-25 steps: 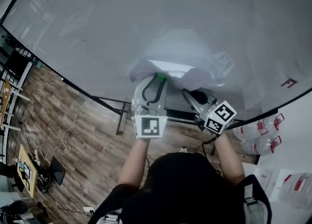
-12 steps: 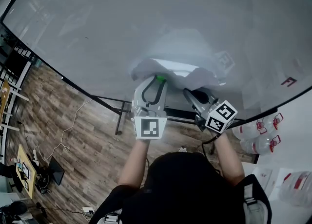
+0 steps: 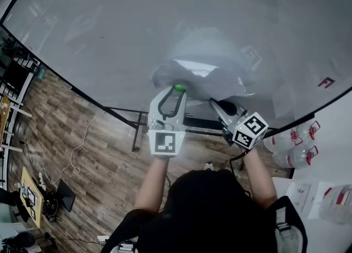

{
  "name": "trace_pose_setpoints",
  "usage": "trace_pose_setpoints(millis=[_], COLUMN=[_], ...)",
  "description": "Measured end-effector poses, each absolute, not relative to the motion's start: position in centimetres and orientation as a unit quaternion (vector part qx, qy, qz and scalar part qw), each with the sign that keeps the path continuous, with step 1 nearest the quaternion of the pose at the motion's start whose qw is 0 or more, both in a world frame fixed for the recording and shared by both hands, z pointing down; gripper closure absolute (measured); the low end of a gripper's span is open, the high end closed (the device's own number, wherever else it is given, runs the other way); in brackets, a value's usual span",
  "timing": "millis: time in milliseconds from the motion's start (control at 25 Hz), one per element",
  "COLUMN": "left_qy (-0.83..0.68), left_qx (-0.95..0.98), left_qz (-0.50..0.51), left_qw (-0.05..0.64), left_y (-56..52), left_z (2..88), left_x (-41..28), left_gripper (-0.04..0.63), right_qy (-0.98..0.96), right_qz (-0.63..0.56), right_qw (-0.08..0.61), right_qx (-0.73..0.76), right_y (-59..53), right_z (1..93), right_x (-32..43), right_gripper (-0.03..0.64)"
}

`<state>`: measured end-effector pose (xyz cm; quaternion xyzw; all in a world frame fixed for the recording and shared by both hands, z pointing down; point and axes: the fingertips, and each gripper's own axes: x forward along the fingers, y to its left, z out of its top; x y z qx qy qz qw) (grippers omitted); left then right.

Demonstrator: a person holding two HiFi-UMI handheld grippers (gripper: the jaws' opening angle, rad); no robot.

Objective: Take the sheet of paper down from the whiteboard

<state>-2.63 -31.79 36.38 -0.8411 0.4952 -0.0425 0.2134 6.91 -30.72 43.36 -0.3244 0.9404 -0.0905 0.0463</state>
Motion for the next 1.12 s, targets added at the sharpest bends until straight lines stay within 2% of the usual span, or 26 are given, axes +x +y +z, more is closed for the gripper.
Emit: trace_pose_setpoints(millis=[1120], left_qy=[0.415], left_qx=[-0.895], left_qz=[-0.061], left_qw=[0.155], left_y=[-21.3], left_z=[41.7], left_x=[-10.5], left_gripper=[0.465], right_qy=[0.893], right_qz=[-0.171], right_qw=[0.079], right_qx=[-0.410], right_y=[-19.2], right_z=[47.8], right_x=[0.5], right_gripper=[0.612])
